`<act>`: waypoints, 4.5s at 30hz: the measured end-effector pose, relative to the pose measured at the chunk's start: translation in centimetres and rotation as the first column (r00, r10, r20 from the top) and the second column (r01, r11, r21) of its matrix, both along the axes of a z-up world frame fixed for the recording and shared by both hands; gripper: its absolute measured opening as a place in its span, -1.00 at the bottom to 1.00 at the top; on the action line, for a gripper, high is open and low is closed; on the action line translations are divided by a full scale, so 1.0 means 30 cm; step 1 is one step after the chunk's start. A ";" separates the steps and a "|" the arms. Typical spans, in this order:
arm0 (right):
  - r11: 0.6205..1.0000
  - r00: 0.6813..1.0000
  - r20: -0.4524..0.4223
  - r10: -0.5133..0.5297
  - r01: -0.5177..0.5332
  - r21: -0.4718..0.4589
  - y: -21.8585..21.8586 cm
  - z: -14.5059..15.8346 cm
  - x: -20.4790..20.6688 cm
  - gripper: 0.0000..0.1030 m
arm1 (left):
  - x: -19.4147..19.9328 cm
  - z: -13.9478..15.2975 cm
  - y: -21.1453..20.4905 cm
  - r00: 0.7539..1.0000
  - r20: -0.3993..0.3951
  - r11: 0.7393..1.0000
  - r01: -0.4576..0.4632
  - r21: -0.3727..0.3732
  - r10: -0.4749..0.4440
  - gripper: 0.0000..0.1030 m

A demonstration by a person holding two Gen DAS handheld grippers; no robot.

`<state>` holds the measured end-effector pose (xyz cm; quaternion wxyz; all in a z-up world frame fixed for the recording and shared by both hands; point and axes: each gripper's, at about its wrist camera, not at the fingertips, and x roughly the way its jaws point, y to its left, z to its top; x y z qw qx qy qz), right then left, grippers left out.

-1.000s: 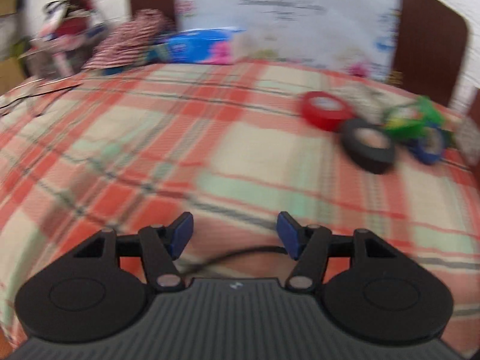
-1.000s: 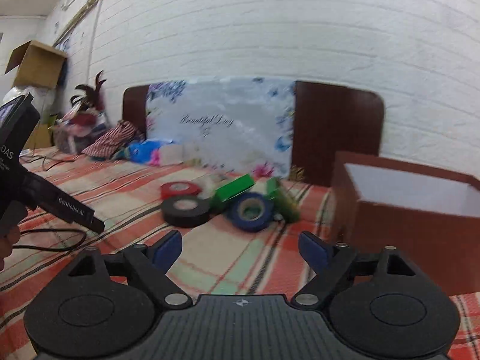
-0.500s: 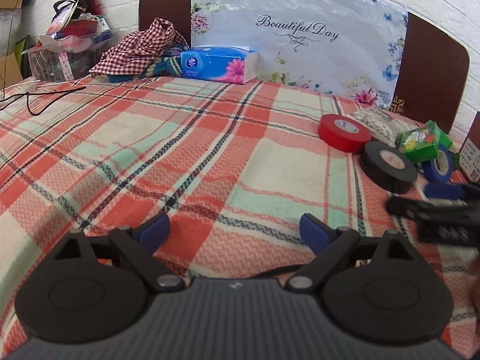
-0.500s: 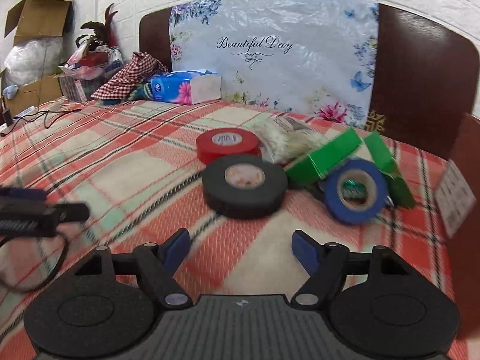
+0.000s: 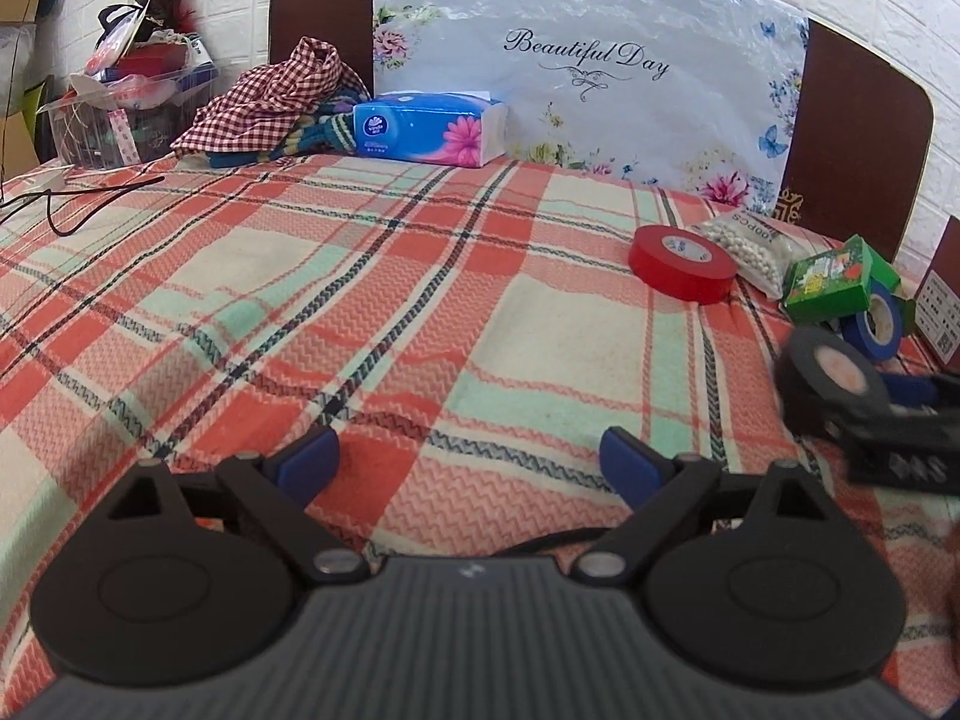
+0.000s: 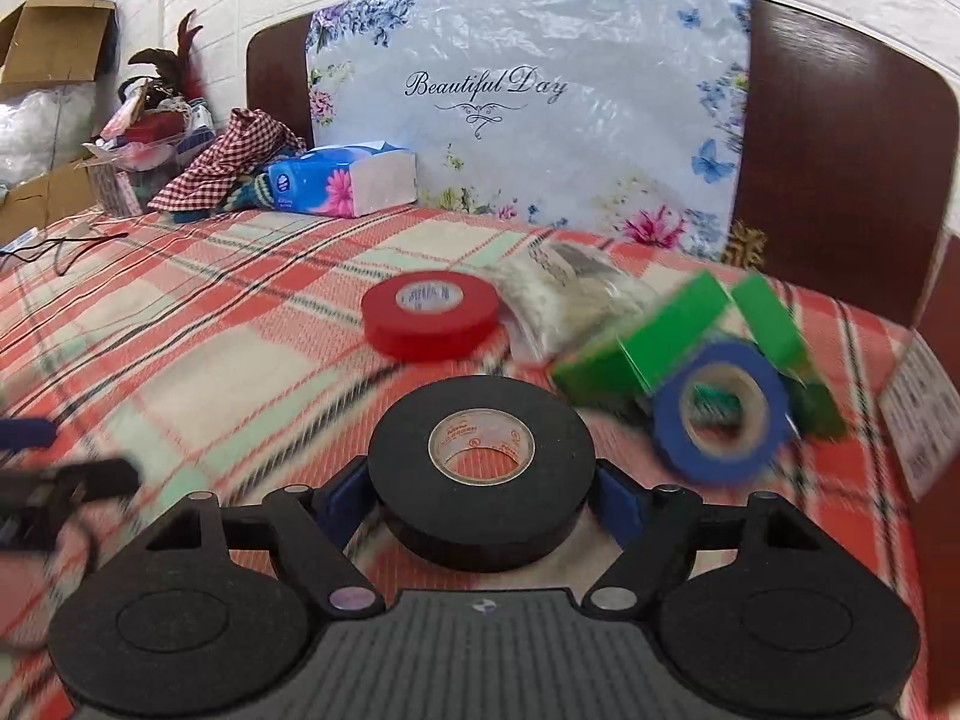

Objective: Organize objects
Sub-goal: 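Grasp the black electrical tape roll with the right gripper, then hand the black tape to the left gripper and release it into the box, then grasp the red electrical tape roll with the right gripper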

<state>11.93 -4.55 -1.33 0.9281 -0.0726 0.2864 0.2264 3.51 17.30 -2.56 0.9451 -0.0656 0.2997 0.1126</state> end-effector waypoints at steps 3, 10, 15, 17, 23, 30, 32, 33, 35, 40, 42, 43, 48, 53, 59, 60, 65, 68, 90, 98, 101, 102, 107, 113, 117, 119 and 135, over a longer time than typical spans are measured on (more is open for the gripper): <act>1.000 1.000 -0.011 0.009 -0.009 0.006 -0.073 -0.002 -0.102 0.48 | 0.002 0.001 -0.009 1.000 -0.008 1.000 -0.001 0.019 0.002 0.84; 0.993 0.992 -0.033 -0.119 0.119 0.012 -0.335 0.002 -0.299 0.47 | 0.004 0.001 -0.031 1.000 -0.024 0.998 -0.011 0.063 0.013 0.86; 0.940 0.940 -0.023 -0.341 0.340 -0.034 -0.574 0.009 -0.350 0.47 | -0.002 0.001 -0.034 1.000 -0.023 0.998 -0.019 0.065 0.021 0.86; 0.904 0.905 -0.010 -0.425 0.423 -0.053 -0.677 0.005 -0.360 0.47 | 0.001 0.001 -0.036 0.999 -0.025 0.997 -0.020 0.071 0.022 0.86; 0.701 0.701 -0.024 -0.713 0.711 -0.048 -1.013 -0.008 -0.349 0.49 | 0.000 0.001 -0.040 0.999 -0.027 0.997 -0.021 0.075 0.023 0.86; 0.706 0.705 -0.017 -0.709 0.708 -0.037 -1.026 -0.041 -0.340 0.49 | 0.003 0.001 -0.049 0.999 -0.033 0.996 -0.030 0.086 0.033 0.86; 0.715 0.716 -0.010 -0.698 0.698 -0.041 -1.026 -0.045 -0.343 0.49 | -0.001 0.004 -0.072 0.998 -0.041 0.993 -0.041 0.115 0.046 0.86; 0.721 0.721 -0.017 -0.693 0.693 -0.030 -1.031 -0.044 -0.345 0.49 | -0.005 0.011 -0.089 0.998 -0.046 0.992 -0.042 0.121 0.048 0.86; 0.752 0.752 -0.038 -0.658 0.659 0.011 -1.045 -0.036 -0.353 0.50 | -0.026 0.024 -0.138 0.998 -0.063 0.998 0.029 0.059 -0.025 0.84; 0.878 0.878 -0.037 -0.477 0.478 0.032 -0.999 -0.024 -0.358 0.50 | -0.091 0.055 -0.435 0.933 -0.086 0.935 0.353 0.031 -0.350 0.71; 0.907 0.907 -0.024 -0.421 0.421 0.000 -0.966 -0.024 -0.353 0.50 | -0.091 0.077 -0.576 0.860 -0.105 0.865 0.502 -0.002 -0.500 0.69; 0.914 0.913 -0.023 -0.406 0.406 -0.006 -0.959 -0.024 -0.351 0.50 | -0.084 0.086 -0.652 0.821 -0.120 0.828 0.561 -0.015 -0.558 0.68; 0.910 0.909 -0.042 -0.415 0.415 -0.002 -0.957 -0.014 -0.363 0.53 | 0.011 0.125 -0.975 0.684 -0.168 0.703 0.701 -0.120 -0.710 0.54; 0.897 0.897 -0.043 -0.441 0.442 0.017 -0.972 -0.023 -0.422 0.54 | 0.085 0.151 -1.194 0.609 -0.187 0.637 0.733 -0.238 -0.771 0.45; 0.893 0.893 -0.033 -0.449 0.450 0.023 -0.976 -0.029 -0.432 0.60 | 0.132 0.155 -1.390 0.579 -0.214 0.617 0.756 -0.221 -0.786 0.28; 0.893 0.893 -0.032 -0.449 0.450 0.022 -0.976 -0.031 -0.427 0.61 | 0.140 0.147 -1.412 0.584 -0.235 0.627 0.749 -0.214 -0.777 0.21; 0.892 0.892 -0.035 -0.450 0.451 0.031 -0.982 -0.038 -0.408 0.66 | 0.156 0.089 -1.464 0.651 -0.277 0.702 0.693 -0.163 -0.707 -0.03; 0.899 0.899 -0.037 -0.436 0.437 0.027 -0.980 -0.042 -0.389 0.52 | 0.120 0.086 -1.485 0.665 -0.251 0.701 0.707 -0.092 -0.703 -0.24; 0.924 0.881 0.279 -0.381 0.372 0.087 -0.803 0.158 -0.513 0.41 | -0.007 0.421 -1.283 0.716 -0.030 0.710 0.697 0.100 -0.698 -0.36; 0.907 0.858 0.294 -0.421 0.405 0.115 -0.823 0.229 -0.252 0.40 | 0.203 0.469 -1.323 0.766 -0.009 0.758 0.638 0.131 -0.643 -0.36; 0.874 0.843 0.230 -0.486 0.470 0.127 -0.867 0.212 -0.157 0.20 | 0.272 0.429 -1.340 0.795 -0.037 0.786 0.604 0.136 -0.605 -0.34; 0.870 0.844 0.210 -0.493 0.476 0.128 -0.879 0.208 -0.129 0.20 | 0.287 0.415 -1.343 0.806 -0.052 0.795 0.591 0.135 -0.590 -0.30; 0.850 0.830 0.185 -0.527 0.512 0.122 -0.893 0.206 -0.097 0.51 | 0.284 0.386 -1.302 0.827 -0.046 0.816 0.561 0.140 -0.561 -0.06; 0.838 0.797 0.259 -0.546 0.512 0.191 -0.836 0.217 -0.294 0.59 | 0.179 0.432 -1.178 0.835 0.031 0.831 0.542 0.127 -0.549 0.11; 0.841 0.804 0.253 -0.538 0.488 0.235 -0.755 0.200 -0.396 0.62 | 0.126 0.426 -1.075 0.855 0.034 0.850 0.508 0.136 -0.517 0.13; 0.848 0.821 0.231 -0.522 0.471 0.243 -0.713 0.181 -0.417 0.63 | 0.108 0.405 -1.021 0.868 0.025 0.862 0.488 0.135 -0.496 0.15; 0.976 0.976 0.009 -0.216 0.215 0.023 -0.353 0.045 -0.326 0.62 | 0.164 0.115 -0.462 0.970 -0.148 0.977 0.203 0.068 -0.192 0.17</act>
